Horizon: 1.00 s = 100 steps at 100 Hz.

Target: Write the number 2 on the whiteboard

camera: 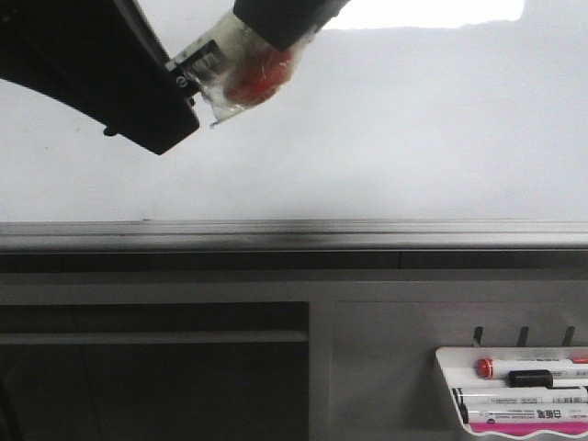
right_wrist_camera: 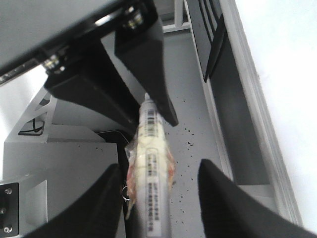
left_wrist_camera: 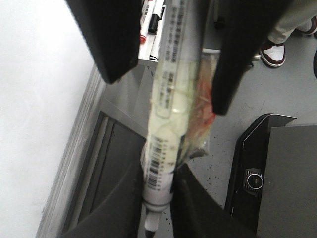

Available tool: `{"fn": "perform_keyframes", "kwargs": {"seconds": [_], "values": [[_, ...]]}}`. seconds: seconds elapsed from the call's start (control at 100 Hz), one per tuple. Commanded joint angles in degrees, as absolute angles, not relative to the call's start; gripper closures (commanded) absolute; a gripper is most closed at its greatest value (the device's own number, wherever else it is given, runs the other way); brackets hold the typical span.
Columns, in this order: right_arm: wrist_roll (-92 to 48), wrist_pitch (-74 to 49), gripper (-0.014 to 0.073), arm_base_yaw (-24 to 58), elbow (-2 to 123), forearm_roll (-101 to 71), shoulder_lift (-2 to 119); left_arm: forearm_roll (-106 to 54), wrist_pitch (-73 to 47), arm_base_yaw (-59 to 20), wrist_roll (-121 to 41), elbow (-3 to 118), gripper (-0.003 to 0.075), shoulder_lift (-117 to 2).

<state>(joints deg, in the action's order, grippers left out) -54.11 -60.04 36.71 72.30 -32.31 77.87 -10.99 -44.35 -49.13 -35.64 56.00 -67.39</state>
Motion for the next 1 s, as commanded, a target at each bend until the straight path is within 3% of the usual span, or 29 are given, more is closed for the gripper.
{"fn": "perform_keyframes", "kwargs": {"seconds": [0.0, 0.27, 0.49, 0.65, 0.74, 0.89, 0.99], "values": [[-54.9, -59.4, 0.0337, 36.6, 74.1, -33.7, 76.6, -12.1, -41.5, -49.6, -35.6, 58.0, 0.0699, -66.4], [-54.9, -59.3, 0.0443, 36.6, 74.1, -33.7, 76.7, -12.1, -41.4, -49.6, -35.7, 58.0, 0.0699, -66.4], [-54.9, -59.3, 0.063, 36.6, 74.1, -33.6, 76.7, -12.0, -41.4, -49.6, -35.7, 58.0, 0.0699, -66.4], [-54.9, -59.3, 0.0642, 36.6, 74.1, -33.6, 76.7, -11.9, -41.6, -49.6, -35.7, 58.0, 0.0689, -66.4], [-54.9, -59.4, 0.0642, 36.6, 74.1, -33.6, 76.7, -11.9, -42.1, -49.5, -35.7, 58.0, 0.0596, -66.4], [-54.9, -59.3, 0.0642, 36.6, 74.1, -33.4, 76.7, -11.8, -42.2, -49.4, -35.7, 58.2, 0.0316, -66.0], [-54.9, -59.3, 0.0642, 36.1, 74.1, -33.4, 75.9, -9.9, -42.2, -49.4, -34.3, 58.2, 0.0244, -64.6]]}}
